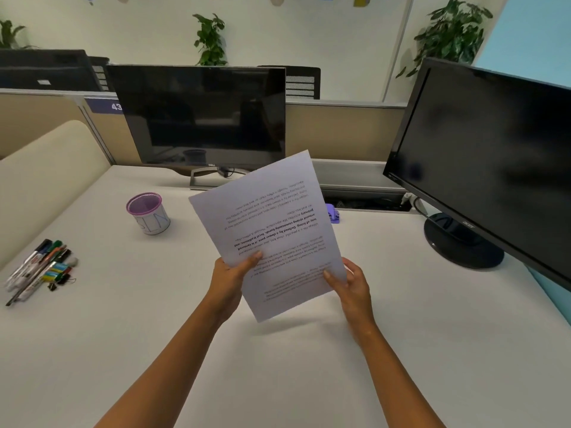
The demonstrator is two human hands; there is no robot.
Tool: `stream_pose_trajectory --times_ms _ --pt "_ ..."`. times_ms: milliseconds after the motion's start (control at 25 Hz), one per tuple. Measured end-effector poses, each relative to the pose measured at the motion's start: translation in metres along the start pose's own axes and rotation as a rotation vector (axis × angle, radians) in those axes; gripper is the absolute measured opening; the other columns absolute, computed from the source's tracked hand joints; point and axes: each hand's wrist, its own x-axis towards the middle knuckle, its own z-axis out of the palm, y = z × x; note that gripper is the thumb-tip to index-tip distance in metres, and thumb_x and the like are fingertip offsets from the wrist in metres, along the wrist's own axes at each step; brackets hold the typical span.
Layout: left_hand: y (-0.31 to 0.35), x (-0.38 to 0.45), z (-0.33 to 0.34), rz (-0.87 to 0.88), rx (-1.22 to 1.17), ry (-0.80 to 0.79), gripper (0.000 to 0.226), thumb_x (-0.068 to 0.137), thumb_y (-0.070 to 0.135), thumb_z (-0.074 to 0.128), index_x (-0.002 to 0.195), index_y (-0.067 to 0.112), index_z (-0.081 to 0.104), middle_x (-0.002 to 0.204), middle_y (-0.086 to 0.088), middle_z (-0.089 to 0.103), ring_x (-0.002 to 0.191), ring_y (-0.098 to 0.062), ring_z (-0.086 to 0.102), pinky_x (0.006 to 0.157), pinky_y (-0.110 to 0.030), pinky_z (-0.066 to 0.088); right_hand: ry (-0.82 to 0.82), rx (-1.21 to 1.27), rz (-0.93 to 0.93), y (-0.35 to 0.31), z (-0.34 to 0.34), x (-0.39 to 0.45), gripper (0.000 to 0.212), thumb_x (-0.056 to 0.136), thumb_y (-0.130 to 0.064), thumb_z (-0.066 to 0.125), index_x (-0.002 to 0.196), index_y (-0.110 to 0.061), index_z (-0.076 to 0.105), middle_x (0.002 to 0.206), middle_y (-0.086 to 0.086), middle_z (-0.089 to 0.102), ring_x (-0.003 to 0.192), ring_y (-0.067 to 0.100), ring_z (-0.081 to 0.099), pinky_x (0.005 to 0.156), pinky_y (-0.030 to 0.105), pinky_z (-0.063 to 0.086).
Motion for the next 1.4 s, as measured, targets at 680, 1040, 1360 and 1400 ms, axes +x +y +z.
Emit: stream_pose_trajectory --times_ms 680,1040,1360,1400 --pt "0.006 -0.005 -0.032 -0.141 -0.236 0.224 0.041 0.093 0.035 0.062 0.132 0.022 0.062 0.124 -0.002 0.071 0.11 -0.023 0.069 0.074 -0.037 0.06 -0.059 0.164 0.03 0.007 0.019 -0.011 0.027 0.094 -0.012 0.066 0.119 -0.021 0.065 0.117 -0.001 0.075 0.108 0.019 0.071 0.092 0.04 0.058" --pt "0.026 -0.004 -0.09 -0.432 0.107 -0.059 0.088 0.065 0.082 0.059 0.118 0.013 0.072 0.1 -0.012 0.076 0.079 -0.027 0.072 0.067 -0.035 0.054 -0.183 -0.139 0.076 -0.004 -0.031 -0.004 0.029 0.094 -0.023 0.068 0.122 -0.021 0.066 0.108 -0.003 0.077 0.097 0.021 0.075 0.078 0.036 0.062" --pt "-0.002 -0.017 -0.055 -0.158 0.369 -0.007 0.051 0.066 0.038 0.086 0.112 0.022 0.073 0.106 0.002 0.077 0.094 -0.021 0.074 0.072 -0.029 0.061 -0.039 -0.13 -0.051 -0.007 -0.015 -0.01 0.026 0.095 -0.016 0.066 0.12 -0.022 0.063 0.108 -0.006 0.072 0.095 0.01 0.07 0.07 0.016 0.059" --pt "-0.004 -0.017 -0.052 -0.119 0.352 0.028 0.047 0.067 0.035 0.085 0.111 0.023 0.072 0.104 0.003 0.077 0.091 -0.02 0.074 0.071 -0.028 0.061 -0.01 -0.131 -0.075 -0.008 -0.013 -0.01 0.026 0.095 -0.017 0.066 0.12 -0.023 0.062 0.108 -0.005 0.071 0.097 0.009 0.068 0.07 0.015 0.058"
